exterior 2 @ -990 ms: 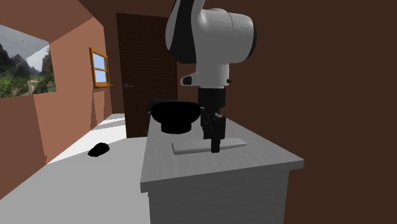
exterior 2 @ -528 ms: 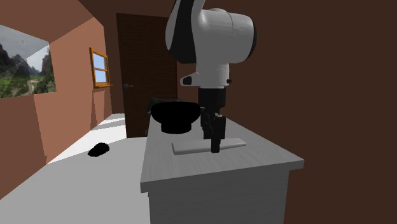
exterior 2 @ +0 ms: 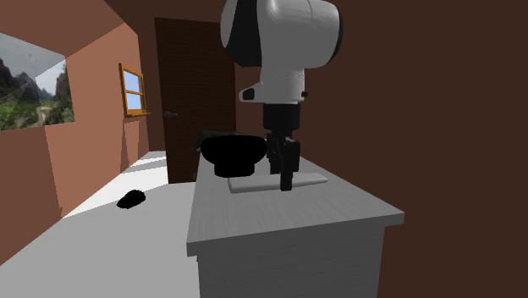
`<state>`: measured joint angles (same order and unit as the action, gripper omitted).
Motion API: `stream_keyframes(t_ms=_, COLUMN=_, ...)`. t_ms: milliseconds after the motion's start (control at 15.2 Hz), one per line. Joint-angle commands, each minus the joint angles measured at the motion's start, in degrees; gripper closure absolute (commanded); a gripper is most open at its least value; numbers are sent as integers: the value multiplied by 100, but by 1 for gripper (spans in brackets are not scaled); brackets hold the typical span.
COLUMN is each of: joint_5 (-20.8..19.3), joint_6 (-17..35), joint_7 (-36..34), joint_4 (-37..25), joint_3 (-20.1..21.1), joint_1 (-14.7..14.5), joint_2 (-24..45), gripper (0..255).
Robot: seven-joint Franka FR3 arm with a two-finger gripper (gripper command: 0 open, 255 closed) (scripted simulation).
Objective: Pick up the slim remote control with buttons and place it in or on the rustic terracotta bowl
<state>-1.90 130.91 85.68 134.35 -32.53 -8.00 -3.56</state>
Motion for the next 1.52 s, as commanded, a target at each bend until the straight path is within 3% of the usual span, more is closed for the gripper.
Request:
stream_keyframes(t_ms=0, joint_5=-94, joint_6=-164, joint_7=-65, joint_4=-42, joint_3=12, joint_1=8, joint_2=-141, gripper=255)
stream_keyframes(t_ms=1452, joint_5=-451, joint_6=-1917, joint_7=-374, joint_4=-1095, joint_3=223, joint_1=25, joint_2=-927, gripper=255)
